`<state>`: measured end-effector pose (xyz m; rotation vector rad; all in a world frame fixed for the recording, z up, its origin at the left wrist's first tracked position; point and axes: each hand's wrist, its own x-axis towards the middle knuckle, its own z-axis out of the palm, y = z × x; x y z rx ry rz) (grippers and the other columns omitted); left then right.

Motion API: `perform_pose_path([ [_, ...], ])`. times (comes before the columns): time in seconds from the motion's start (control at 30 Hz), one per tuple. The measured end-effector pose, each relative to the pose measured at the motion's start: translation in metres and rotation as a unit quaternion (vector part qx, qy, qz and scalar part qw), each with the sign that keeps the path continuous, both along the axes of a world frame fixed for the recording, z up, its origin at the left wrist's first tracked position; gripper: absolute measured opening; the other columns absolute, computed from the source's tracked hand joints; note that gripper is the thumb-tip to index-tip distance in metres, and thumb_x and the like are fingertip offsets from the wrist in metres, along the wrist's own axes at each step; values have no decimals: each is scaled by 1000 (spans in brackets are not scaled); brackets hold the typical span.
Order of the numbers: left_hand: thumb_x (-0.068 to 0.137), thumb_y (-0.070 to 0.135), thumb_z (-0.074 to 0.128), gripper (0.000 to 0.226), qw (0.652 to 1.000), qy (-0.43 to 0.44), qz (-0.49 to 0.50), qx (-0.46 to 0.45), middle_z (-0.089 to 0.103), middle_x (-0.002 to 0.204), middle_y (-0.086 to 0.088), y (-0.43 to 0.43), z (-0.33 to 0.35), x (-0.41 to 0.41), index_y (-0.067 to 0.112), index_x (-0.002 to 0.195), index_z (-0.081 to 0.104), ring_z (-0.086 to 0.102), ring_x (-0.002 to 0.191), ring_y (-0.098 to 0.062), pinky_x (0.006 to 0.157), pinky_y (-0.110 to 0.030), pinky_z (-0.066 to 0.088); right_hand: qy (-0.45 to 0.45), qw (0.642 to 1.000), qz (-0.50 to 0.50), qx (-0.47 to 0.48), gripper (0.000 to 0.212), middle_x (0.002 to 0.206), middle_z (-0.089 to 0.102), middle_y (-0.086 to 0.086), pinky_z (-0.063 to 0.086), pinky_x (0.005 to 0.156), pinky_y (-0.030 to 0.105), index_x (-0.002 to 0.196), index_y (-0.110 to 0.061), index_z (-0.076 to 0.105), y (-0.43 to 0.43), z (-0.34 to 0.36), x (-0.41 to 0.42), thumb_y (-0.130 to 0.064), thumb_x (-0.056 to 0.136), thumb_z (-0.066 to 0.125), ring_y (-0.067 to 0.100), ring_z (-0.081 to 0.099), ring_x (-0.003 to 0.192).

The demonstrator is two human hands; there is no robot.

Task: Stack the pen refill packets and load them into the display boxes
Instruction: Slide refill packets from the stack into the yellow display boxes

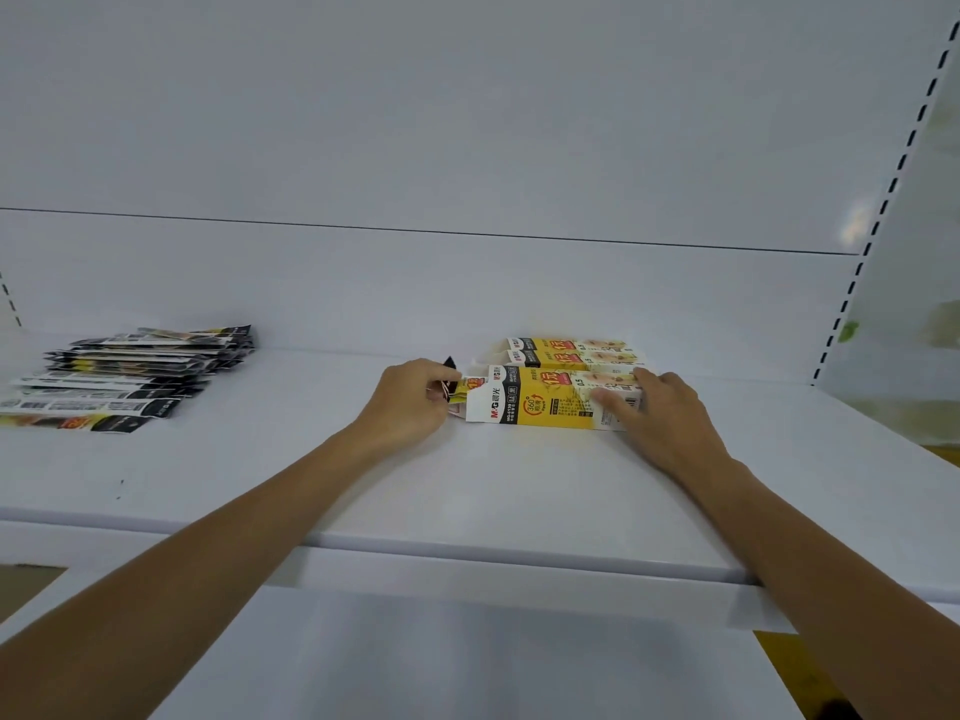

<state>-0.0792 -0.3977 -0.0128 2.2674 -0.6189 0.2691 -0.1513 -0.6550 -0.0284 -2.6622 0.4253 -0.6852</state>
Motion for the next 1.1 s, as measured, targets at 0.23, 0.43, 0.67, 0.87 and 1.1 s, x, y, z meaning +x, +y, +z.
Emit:
perform_pose_path([
  [0.23, 87, 6, 50, 33, 994, 72, 36, -68, 61, 118, 0, -5, 6, 7, 12, 115, 66, 52, 96, -10, 57, -7, 35, -2, 1000, 0, 3, 60, 103, 47, 7, 33, 79, 31, 120, -11, 50, -1, -1, -2, -61, 85, 44, 26, 48, 106],
  [0.43, 82, 2, 54, 26, 967, 190, -23, -169, 67, 109, -9, -17, 9, 1, 13, 101, 69, 63, 101, -24, 96, -34, 47, 4, 1000, -3, -4, 58, 107, 50, 9, 37, 81, 34, 119, -12, 50, -2, -2, -1, -60, 87, 42, 27, 49, 105],
  [0.67, 80, 15, 50, 20, 936, 261, -47, -234, 59, 101, -6, -41, 11, -8, 22, 99, 50, 59, 89, -20, 85, -33, 51, 5, 1000, -4, -18, 61, 112, 50, 13, 39, 85, 35, 122, -10, 48, -1, -2, -2, -59, 87, 42, 29, 49, 107],
  [0.87, 92, 13, 37, 13, 891, 332, -68, -304, 54, 81, -4, -45, 9, -6, 14, 88, 49, 55, 69, -18, 65, -27, 42, 3, 1000, -2, -25, 61, 113, 51, 14, 39, 86, 35, 123, -9, 48, -2, -1, -2, -58, 87, 43, 29, 50, 107],
  [1.1, 88, 14, 61, 24, 953, 211, -21, -218, 64, 110, -12, -31, 0, 7, 25, 108, 55, 63, 101, -28, 93, -47, 49, 4, 999, 17, -41, 63, 123, 51, 8, 40, 90, 36, 128, -16, 49, 2, 3, -2, -62, 87, 42, 25, 48, 115],
])
